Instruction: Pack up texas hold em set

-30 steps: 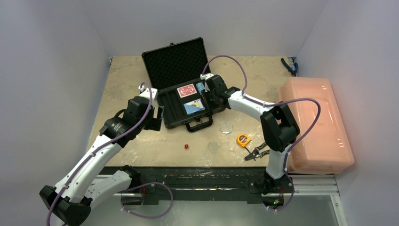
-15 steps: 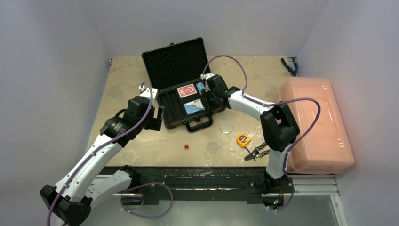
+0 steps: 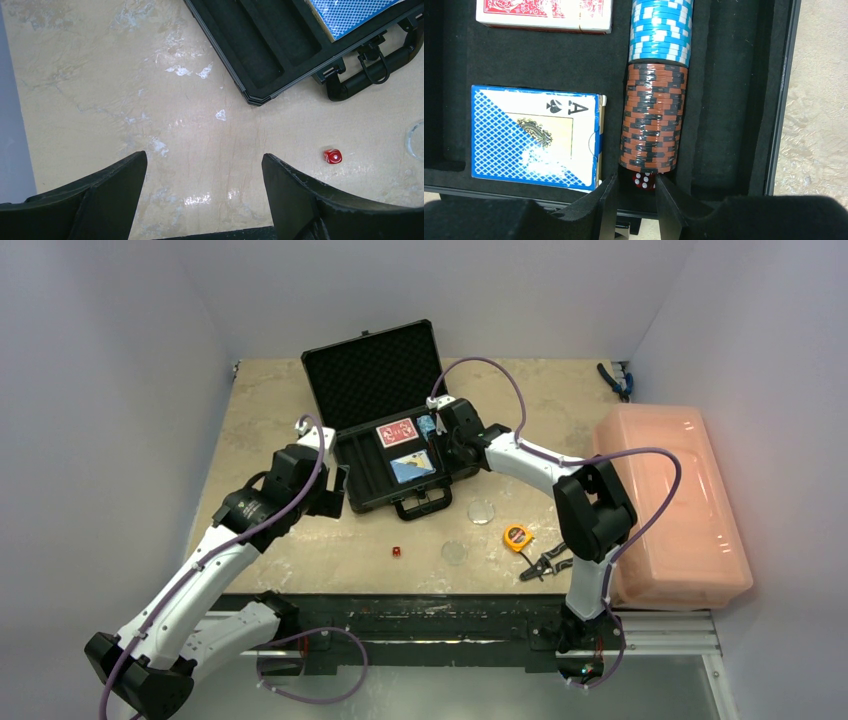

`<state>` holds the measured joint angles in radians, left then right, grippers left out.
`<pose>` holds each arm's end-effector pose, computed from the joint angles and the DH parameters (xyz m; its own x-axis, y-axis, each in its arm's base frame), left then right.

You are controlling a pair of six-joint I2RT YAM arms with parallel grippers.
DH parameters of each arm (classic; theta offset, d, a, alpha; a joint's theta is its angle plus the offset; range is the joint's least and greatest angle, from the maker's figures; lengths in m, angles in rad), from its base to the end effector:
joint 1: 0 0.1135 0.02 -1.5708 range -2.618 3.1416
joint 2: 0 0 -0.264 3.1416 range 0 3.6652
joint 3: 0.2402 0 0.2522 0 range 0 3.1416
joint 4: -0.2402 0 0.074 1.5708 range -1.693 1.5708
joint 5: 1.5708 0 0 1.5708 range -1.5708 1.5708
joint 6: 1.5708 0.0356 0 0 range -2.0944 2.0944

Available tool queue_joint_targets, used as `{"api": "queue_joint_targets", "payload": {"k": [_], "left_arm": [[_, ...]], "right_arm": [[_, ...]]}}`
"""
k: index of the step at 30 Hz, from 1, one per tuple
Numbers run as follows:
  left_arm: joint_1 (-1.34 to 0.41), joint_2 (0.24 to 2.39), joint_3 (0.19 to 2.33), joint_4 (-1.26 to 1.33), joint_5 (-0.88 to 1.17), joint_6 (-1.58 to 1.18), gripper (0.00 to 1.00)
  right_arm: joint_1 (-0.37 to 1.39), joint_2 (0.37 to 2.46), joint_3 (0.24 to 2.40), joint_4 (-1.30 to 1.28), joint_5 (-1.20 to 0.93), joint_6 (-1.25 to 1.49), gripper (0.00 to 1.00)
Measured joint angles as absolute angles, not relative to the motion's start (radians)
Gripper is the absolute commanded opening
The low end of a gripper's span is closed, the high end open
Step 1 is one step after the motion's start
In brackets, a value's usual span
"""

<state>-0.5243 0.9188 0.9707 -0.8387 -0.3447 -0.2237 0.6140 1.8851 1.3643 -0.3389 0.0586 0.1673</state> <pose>0.1595 -0.0783 0.3198 -0.6564 0.1384 -0.7416 0.1220 0.9896 0.0767 0.3408 0.2376 0.2117 -0.7012 -0.2909 -0.6509 -0.4332 0.8990 0.0649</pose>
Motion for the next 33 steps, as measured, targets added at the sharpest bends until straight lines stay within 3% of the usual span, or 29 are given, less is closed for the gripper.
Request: {"api": "queue_joint_targets", "payload": {"k": [6, 33], "left_arm": [[-0.524, 0.919, 0.971, -0.839, -0.345, -0.224, 0.85], [-0.524, 0.924, 0.971, -0.839, -0.345, -0.224, 0.85]], "right_arm": [[0.613, 1.885, 1.365, -0.344, 0.064, 0.169, 0.47], [0.602, 1.883, 1.365, -0.347, 0.04, 0.183, 0.52]]}}
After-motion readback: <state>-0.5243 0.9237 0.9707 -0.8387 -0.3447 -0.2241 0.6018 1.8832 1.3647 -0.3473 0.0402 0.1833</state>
